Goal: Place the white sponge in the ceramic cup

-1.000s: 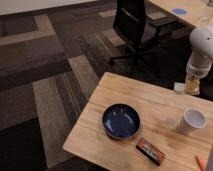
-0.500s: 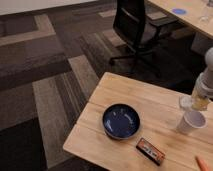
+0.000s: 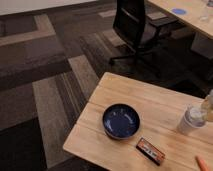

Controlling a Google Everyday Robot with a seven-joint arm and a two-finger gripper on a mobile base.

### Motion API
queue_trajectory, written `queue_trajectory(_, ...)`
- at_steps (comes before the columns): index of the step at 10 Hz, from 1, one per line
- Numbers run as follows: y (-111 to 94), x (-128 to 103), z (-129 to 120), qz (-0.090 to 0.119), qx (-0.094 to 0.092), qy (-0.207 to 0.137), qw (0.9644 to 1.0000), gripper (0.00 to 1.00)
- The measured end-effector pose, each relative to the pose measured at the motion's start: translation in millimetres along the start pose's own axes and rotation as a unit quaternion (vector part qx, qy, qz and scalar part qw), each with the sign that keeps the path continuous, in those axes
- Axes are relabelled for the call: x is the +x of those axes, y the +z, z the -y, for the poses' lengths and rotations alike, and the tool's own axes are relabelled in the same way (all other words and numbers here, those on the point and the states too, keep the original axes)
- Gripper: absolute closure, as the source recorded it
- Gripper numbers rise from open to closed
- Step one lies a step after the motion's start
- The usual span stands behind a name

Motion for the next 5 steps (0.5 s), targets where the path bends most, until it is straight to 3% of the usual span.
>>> queue_trajectory(2, 1, 7, 2, -0.02, 0.009, 0.009, 0.9997, 1.0)
queue_trajectory(5, 11, 12, -4, -0.068, 0.007, 0.007, 0.9976, 1.0)
